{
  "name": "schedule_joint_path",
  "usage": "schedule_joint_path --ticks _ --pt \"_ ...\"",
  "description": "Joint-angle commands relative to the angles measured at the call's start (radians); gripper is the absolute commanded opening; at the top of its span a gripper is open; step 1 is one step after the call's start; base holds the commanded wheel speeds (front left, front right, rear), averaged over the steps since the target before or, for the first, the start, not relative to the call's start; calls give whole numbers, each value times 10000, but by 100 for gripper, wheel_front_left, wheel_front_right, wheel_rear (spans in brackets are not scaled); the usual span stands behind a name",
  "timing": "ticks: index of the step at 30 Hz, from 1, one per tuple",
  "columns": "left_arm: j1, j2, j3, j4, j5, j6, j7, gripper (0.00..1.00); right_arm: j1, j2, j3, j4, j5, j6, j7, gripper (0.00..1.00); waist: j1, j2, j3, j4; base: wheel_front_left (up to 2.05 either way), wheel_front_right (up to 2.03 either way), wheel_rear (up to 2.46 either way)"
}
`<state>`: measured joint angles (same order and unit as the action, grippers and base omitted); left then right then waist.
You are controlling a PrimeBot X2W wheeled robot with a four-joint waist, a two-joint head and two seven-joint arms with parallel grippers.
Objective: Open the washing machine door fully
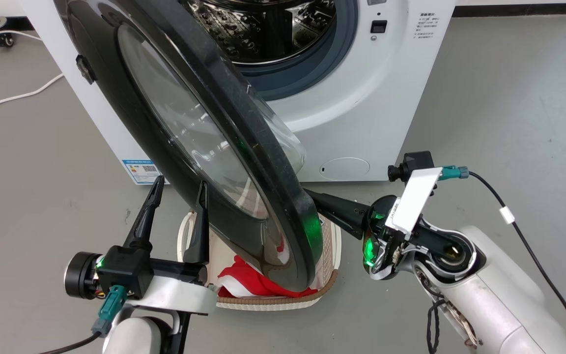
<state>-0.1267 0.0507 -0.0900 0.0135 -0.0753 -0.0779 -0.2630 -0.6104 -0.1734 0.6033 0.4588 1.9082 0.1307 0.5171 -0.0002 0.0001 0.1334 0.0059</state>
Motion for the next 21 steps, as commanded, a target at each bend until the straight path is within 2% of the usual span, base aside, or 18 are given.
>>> schedule_joint_path --ticks 1,9,21 --pt "108 -7 13 25 -59 40 -23 100 175 109 -7 -73 -15 0 -120 0 2 -1 -2 -6 0 0 0" --pt "107 -7 76 62 -58 52 -23 100 675 253 -805 -413 -314 0 -1786 0 2 -1 -51 -42 0 0 0" --pt "369 -6 205 124 -159 149 -23 100 2669 306 -3355 -2006 -304 0 -4246 0 2 -1 -326 -134 0 0 0"
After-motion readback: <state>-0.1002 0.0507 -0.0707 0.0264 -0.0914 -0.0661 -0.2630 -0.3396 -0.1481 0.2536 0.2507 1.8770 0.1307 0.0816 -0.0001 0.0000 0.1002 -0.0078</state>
